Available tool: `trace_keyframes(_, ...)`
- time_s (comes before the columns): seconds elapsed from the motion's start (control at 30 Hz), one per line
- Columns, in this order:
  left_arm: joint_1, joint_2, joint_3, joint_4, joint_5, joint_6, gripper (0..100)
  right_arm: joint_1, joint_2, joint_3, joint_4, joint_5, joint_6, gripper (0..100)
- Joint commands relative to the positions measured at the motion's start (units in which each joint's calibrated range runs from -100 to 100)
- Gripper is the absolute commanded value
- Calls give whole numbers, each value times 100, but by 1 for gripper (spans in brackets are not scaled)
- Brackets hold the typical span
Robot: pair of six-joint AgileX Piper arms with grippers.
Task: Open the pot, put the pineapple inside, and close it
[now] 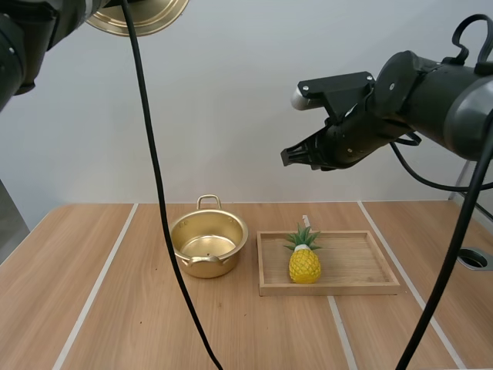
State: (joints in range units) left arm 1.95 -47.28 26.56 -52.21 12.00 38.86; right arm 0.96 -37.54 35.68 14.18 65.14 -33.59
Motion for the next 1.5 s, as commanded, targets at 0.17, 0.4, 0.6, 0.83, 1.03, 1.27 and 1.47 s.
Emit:
trace_keyframes(0.17, -11, -44, -56, -69, -53, -32, 0, 8, 435, 19, 10, 213, -75, 0)
trace_keyframes(0.4, -11, -44, -56, -69, -53, -32, 0, 8, 787, 19, 10, 591, -75, 0)
trace_keyframes(0.6, -11, -44, -56, -69, -53, -32, 0, 8, 807, 19, 46, 913, -75, 0)
trace_keyframes(0.83, -11, -44, -56, -69, -53, -32, 0, 8, 902, 19, 78, 1382, -295, 0)
trace_keyframes(1.03, -11, -44, -56, -69, -53, -32, 0, 8, 1117, 19, 180, 1790, -423, 0)
trace_keyframes(1.27, -11, -44, -56, -69, -53, -32, 0, 8, 1285, 19, 158, 2125, -447, 0)
trace_keyframes(1.47, -11, -44, -56, -69, -53, -32, 0, 8, 1295, 19, 119, 2125, -475, 24)
